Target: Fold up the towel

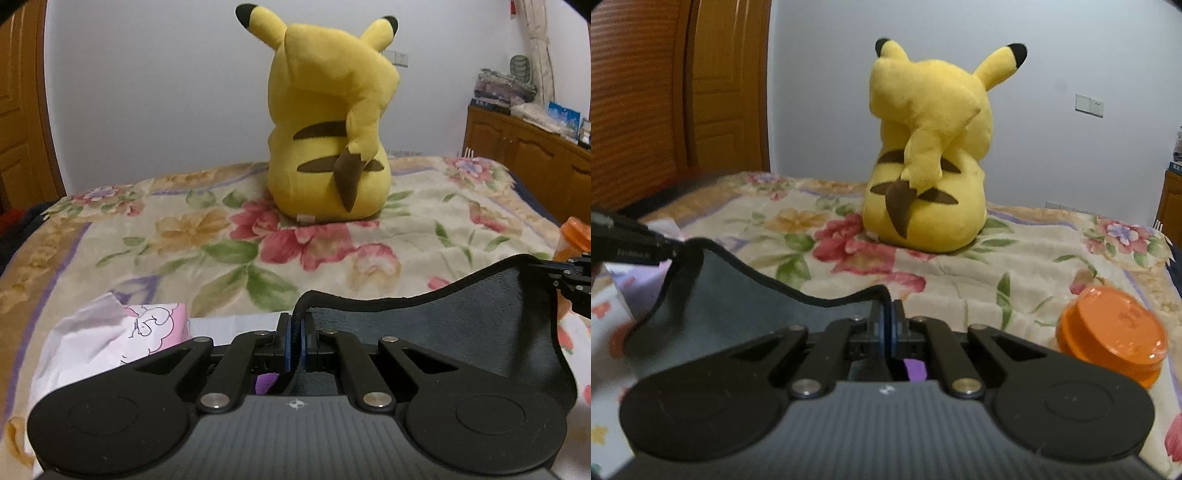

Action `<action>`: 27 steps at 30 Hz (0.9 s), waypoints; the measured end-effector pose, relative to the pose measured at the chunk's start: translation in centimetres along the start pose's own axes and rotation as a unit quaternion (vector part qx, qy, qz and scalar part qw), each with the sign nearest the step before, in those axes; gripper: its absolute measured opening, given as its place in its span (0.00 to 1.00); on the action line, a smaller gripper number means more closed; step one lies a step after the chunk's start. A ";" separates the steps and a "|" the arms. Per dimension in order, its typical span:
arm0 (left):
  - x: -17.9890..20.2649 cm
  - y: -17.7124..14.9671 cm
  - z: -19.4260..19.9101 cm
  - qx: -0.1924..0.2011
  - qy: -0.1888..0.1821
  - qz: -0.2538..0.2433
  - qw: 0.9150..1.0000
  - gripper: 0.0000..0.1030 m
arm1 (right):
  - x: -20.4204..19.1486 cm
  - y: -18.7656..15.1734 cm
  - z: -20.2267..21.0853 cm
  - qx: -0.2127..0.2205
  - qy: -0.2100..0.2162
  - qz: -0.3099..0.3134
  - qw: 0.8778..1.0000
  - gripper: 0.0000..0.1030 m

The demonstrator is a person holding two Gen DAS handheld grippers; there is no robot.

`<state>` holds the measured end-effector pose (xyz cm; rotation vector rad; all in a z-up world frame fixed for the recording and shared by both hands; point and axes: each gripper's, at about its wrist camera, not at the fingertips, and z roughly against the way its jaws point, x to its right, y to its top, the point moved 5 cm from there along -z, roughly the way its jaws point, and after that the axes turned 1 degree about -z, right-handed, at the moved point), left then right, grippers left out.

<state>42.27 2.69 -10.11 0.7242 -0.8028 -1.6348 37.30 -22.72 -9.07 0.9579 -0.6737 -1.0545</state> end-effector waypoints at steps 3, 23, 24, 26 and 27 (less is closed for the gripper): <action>-0.1 -0.6 -1.2 -0.009 0.007 -0.007 1.000 0.08 | 0.0 -0.7 -1.0 -0.007 -0.005 0.002 1.000 0.04; -0.8 -2.9 -4.4 -0.033 0.020 -0.016 0.999 0.32 | 0.9 -3.7 -4.3 -0.034 -0.026 -0.013 0.999 0.05; -0.8 -2.9 -4.3 -0.032 0.020 -0.016 0.999 0.35 | 1.0 -3.7 -4.4 -0.034 -0.030 -0.012 0.999 0.05; -0.6 -2.9 -4.1 -0.033 0.019 -0.022 0.999 0.39 | 1.0 -3.8 -4.3 -0.037 -0.033 -0.008 0.999 0.10; -0.5 -2.8 -4.0 -0.034 0.018 -0.027 0.999 0.39 | 1.0 -3.9 -4.3 -0.038 -0.034 -0.005 0.999 0.17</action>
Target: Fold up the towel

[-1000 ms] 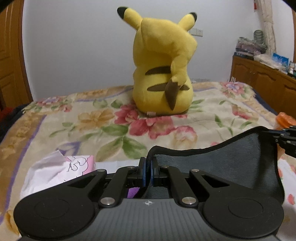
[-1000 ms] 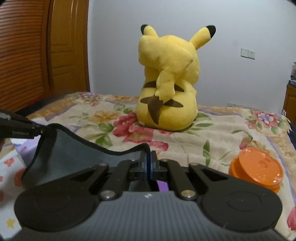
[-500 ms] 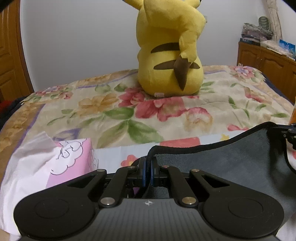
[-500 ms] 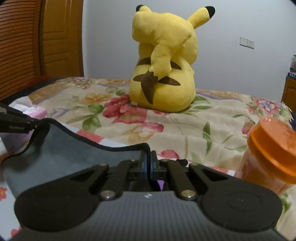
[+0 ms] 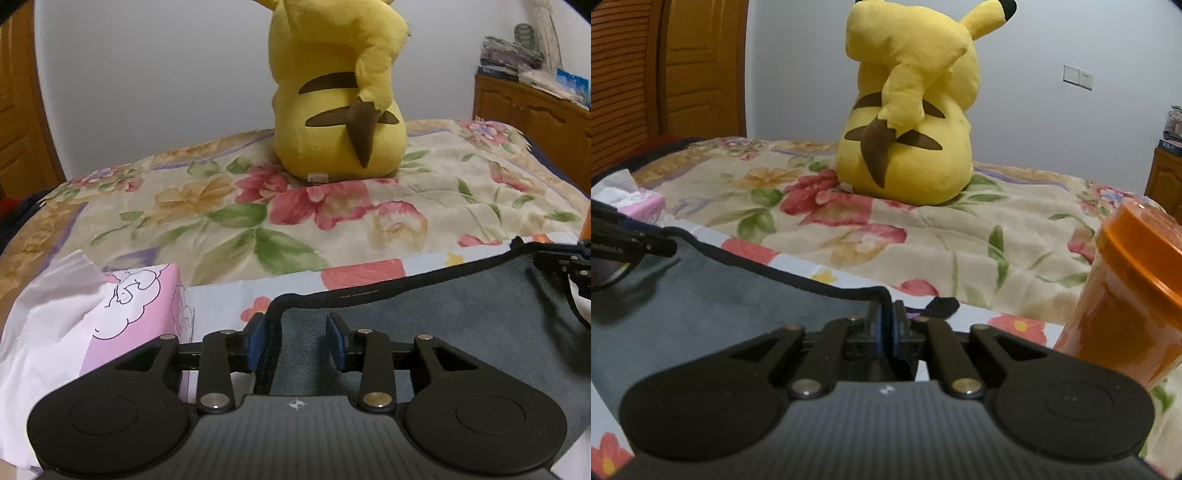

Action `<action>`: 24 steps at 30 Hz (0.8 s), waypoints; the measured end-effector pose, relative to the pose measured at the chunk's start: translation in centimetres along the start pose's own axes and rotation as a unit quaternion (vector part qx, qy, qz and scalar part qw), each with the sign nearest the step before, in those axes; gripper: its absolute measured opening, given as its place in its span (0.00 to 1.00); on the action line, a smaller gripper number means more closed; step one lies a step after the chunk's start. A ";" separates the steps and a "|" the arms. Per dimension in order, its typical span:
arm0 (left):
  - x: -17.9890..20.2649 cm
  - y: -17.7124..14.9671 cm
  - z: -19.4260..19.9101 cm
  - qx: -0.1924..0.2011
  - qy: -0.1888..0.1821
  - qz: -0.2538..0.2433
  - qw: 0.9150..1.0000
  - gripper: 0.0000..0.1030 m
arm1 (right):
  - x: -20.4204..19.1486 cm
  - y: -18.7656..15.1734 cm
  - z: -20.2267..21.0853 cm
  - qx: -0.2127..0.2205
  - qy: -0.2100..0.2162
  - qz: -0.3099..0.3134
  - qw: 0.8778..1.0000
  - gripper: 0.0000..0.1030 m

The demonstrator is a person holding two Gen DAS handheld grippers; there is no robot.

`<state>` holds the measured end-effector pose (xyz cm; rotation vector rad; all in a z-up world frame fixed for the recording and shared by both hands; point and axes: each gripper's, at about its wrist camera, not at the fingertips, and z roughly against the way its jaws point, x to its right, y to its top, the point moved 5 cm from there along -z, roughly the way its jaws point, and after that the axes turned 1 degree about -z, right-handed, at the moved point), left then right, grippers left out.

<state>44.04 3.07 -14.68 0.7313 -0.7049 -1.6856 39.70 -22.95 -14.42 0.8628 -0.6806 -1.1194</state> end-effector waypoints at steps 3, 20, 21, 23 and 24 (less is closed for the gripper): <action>0.1 0.3 0.7 0.002 0.000 -0.004 1.000 0.40 | 0.2 0.0 0.3 -0.003 -0.004 0.000 1.000 0.45; 0.9 0.4 8.0 -0.001 -0.003 -0.003 1.000 0.57 | -0.5 1.1 7.2 -0.007 0.024 -0.021 0.999 0.65; 1.0 0.4 8.3 -0.001 -0.004 -0.001 1.000 0.58 | -0.5 1.1 7.7 -0.007 0.025 -0.025 0.999 0.69; 1.2 0.5 9.0 -0.001 -0.004 -0.003 1.000 0.59 | -0.5 0.9 8.5 -0.005 0.024 -0.034 0.999 0.74; 1.2 0.5 9.3 0.000 -0.002 -0.004 1.000 0.59 | -0.5 0.8 8.9 -0.003 0.024 -0.037 0.999 0.75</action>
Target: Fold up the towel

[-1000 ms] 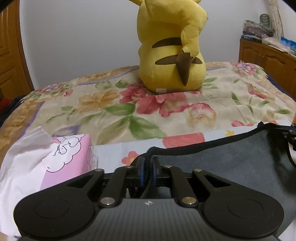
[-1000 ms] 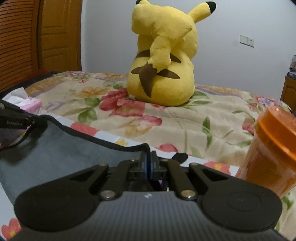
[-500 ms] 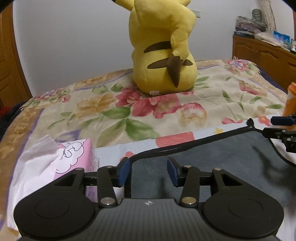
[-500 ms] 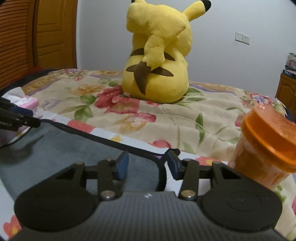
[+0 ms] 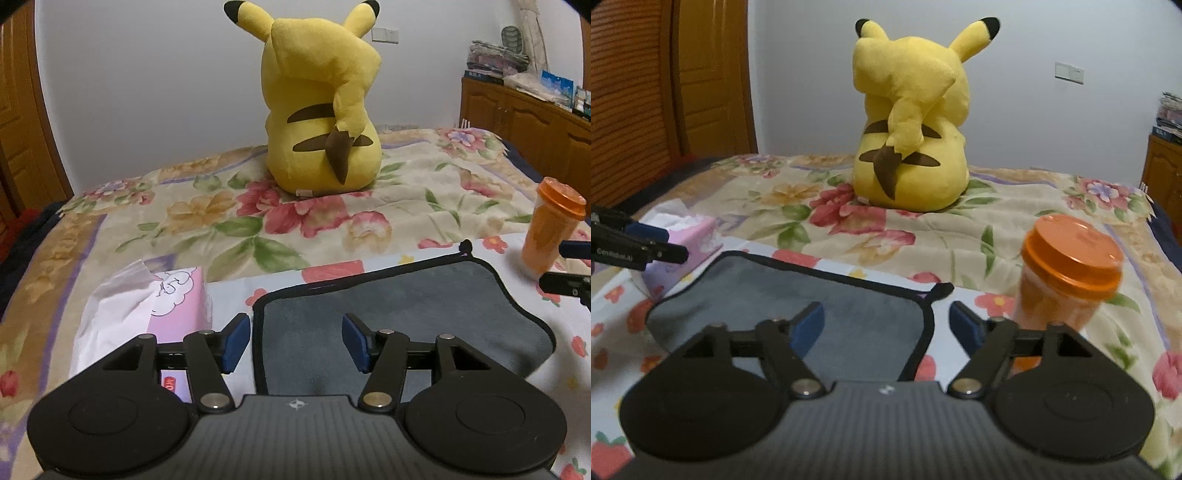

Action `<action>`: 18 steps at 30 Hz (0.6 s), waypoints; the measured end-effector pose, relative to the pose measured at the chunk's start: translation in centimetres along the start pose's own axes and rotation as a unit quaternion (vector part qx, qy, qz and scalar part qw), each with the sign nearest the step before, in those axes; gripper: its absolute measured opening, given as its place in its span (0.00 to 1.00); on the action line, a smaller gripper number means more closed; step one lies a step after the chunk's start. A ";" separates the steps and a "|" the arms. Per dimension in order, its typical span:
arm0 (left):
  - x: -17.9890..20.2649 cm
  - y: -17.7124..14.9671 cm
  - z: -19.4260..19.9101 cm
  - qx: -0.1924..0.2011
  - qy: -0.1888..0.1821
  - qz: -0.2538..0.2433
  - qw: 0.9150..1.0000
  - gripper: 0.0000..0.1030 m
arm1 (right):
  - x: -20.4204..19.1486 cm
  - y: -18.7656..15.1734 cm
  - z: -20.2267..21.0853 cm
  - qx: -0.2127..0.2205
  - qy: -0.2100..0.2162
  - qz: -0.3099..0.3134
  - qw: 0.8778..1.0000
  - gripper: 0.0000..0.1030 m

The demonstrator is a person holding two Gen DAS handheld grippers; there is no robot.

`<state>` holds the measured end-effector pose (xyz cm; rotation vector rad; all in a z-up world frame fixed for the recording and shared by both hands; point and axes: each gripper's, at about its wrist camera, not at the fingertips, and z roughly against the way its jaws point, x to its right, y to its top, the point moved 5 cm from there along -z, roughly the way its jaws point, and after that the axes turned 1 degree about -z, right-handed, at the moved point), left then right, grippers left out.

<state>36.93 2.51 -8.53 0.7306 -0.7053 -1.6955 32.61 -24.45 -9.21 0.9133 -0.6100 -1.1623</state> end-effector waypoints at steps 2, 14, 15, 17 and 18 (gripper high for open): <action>0.2 0.2 0.7 0.001 0.001 -0.003 1.000 0.61 | -0.2 -0.2 0.6 0.002 -0.002 0.000 1.000 0.77; 0.8 0.3 5.7 0.024 -0.001 0.008 1.000 0.87 | -1.1 -0.5 3.4 0.014 -0.012 0.007 1.000 1.00; 0.9 0.4 6.0 0.025 -0.002 0.007 1.000 0.88 | -1.2 -0.5 3.7 0.015 -0.012 0.008 1.000 1.00; 1.1 0.5 6.8 0.029 -0.001 0.007 1.000 0.92 | -1.4 -0.4 4.4 0.018 -0.012 0.008 1.000 1.00; 1.1 0.6 7.3 0.032 0.000 0.007 0.999 0.93 | -1.5 -0.3 4.7 0.019 -0.012 0.008 1.000 1.00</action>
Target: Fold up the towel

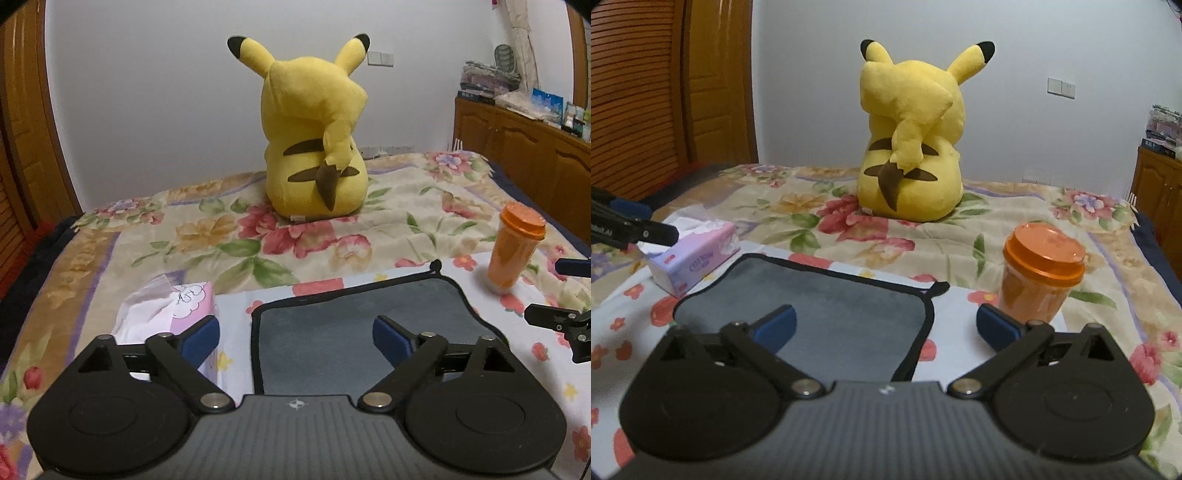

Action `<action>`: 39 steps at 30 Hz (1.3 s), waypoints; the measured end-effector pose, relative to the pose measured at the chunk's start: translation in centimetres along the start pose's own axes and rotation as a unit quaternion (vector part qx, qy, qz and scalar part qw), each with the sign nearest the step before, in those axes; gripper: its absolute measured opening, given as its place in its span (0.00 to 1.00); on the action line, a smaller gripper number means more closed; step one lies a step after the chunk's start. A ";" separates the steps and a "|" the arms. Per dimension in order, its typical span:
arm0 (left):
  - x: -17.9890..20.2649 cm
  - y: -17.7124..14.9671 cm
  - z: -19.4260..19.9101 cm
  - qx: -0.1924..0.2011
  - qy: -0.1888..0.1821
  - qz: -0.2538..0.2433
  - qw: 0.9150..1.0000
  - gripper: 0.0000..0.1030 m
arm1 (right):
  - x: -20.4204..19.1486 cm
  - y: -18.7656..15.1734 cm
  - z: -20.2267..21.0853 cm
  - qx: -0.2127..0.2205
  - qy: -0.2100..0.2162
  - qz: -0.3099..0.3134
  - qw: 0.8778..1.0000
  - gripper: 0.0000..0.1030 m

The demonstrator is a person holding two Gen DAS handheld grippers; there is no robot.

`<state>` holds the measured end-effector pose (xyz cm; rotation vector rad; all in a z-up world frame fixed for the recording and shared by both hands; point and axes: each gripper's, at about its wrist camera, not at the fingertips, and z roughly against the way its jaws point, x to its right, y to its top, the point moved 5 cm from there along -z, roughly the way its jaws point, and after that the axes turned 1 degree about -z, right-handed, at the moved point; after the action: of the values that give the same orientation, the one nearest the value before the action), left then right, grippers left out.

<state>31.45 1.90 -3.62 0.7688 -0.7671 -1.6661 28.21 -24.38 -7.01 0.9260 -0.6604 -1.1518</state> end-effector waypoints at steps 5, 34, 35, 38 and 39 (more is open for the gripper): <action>0.5 0.5 2.5 0.015 0.000 0.002 1.000 1.00 | -0.5 0.6 1.7 0.008 0.003 -0.001 1.000 1.00; 4.3 -0.4 16.1 0.048 0.022 -0.007 0.999 1.00 | -3.3 3.1 11.8 0.048 0.010 -0.023 0.999 1.00; 4.4 -0.5 16.4 0.049 0.022 -0.006 0.999 1.00 | -3.4 3.2 12.0 0.049 0.010 -0.024 0.998 1.00; 4.7 -0.7 17.4 0.051 0.027 -0.008 0.998 1.00 | -3.6 3.1 13.0 0.053 0.010 -0.024 0.998 1.00; 4.9 -0.9 17.7 0.051 0.028 -0.008 0.998 1.00 | -3.7 3.1 13.3 0.054 0.010 -0.024 0.998 1.00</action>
<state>15.71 -0.88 5.39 0.8923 -0.8133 -1.6228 17.47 -24.02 2.17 1.0489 -0.6923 -1.1576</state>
